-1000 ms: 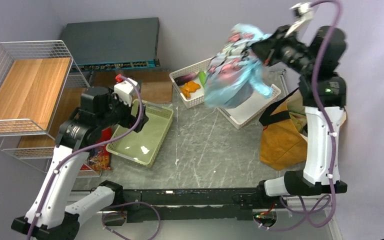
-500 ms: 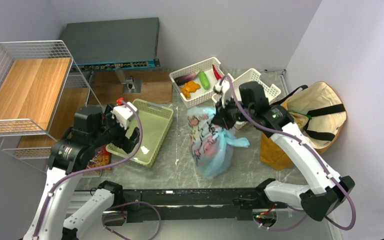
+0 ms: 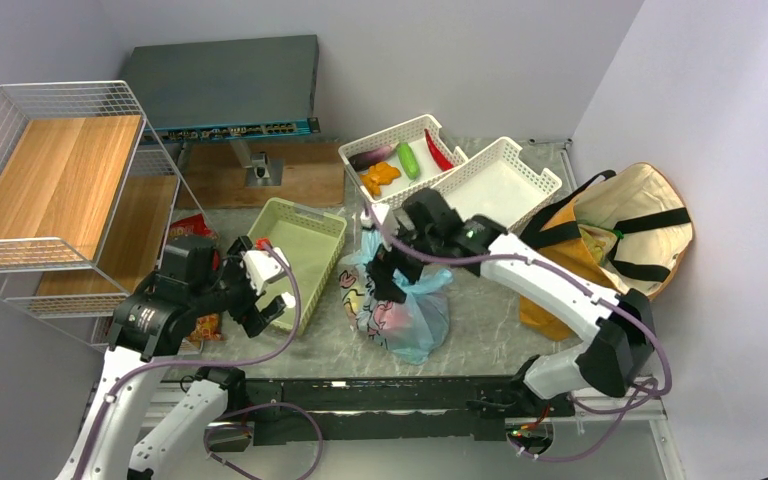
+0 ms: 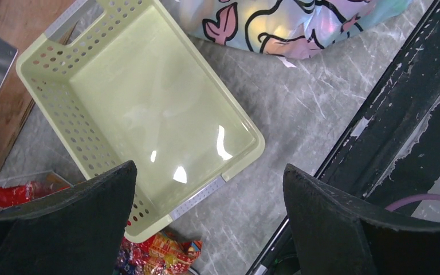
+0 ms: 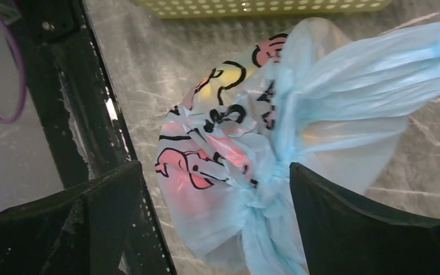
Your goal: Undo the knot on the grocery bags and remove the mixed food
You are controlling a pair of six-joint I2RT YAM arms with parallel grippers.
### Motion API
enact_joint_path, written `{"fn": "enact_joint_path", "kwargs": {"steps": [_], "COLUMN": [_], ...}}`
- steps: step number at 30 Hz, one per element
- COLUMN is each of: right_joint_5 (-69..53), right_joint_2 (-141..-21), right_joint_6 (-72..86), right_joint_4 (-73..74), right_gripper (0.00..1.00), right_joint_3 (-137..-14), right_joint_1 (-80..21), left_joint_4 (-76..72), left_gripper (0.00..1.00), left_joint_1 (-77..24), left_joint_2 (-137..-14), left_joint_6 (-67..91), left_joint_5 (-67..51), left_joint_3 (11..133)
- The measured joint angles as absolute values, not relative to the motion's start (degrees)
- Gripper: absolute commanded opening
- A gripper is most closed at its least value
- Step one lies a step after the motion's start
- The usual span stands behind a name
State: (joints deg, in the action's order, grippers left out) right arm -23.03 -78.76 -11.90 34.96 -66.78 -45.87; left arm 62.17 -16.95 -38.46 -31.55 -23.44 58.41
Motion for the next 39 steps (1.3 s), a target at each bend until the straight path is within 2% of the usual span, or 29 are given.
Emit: {"fn": "enact_joint_path", "kwargs": {"steps": [3, 8, 10, 16, 19, 22, 24, 26, 29, 35, 37, 39], "right_joint_5": [-27.31, -33.8, -35.33, -38.24, -39.29, -39.42, -38.5, -37.26, -36.07, -35.07, -35.07, -35.53], "right_joint_2": [-81.38, -82.13, -80.66, -73.49, -70.83, -70.59, -71.0, -71.37, -71.53, -71.02, -71.68, -73.69], "right_joint_6": [-12.4, -18.33, -21.71, -25.15, -24.27, -22.11, -20.73, -19.46, -17.96, -16.69, -15.53, -14.41], "right_joint_4": [40.58, 49.93, 54.0, 59.88, 57.95, 53.95, 50.63, 47.83, 44.1, 36.16, 33.58, 31.77], "right_gripper": [1.0, 0.96, 0.92, 0.72, 0.67, 0.66, 0.66, 0.66, 0.66, 0.65, 0.66, 0.7], "right_joint_3": [-73.97, -86.8, -87.37, -75.7, -68.36, -63.99, -62.06, -61.32, -61.32, -58.43, -56.77, -56.71], "right_joint_1": [-40.25, -15.84, -10.74, -8.95, -9.1, -9.93, -11.29, -13.28, -16.03, -20.27, -21.91, -23.33], "left_joint_4": [61.95, 60.18, 58.5, 48.75, 43.48, 39.35, 36.47, 33.1, 29.47, 24.58, 23.49, 22.76], "left_gripper": [0.99, 0.99, 0.96, 0.82, 0.84, 0.89, 0.88, 0.78, 0.58, 0.23, 0.19, 0.22], "left_joint_1": [-16.95, -19.44, -23.22, -34.54, -39.72, -45.01, -47.48, -48.71, -48.99, -48.71, -48.6, -48.51], "left_joint_2": [-39.18, -41.45, -44.03, -58.06, -65.8, -70.85, -73.58, -75.92, -79.68, -78.63, -74.39, -69.63], "left_joint_6": [-33.01, -34.52, -34.74, -30.22, -26.96, -25.08, -23.99, -22.87, -21.63, -22.48, -23.66, -24.8], "left_joint_5": [-24.53, -26.0, -25.5, -23.59, -21.54, -20.18, -19.25, -17.65, -14.52, -12.29, -12.73, -13.74], "left_joint_3": [58.46, 58.98, 60.07, 67.42, 70.74, 71.4, 71.22, 70.3, 68.31, 52.77, 47.44, 44.53]}}
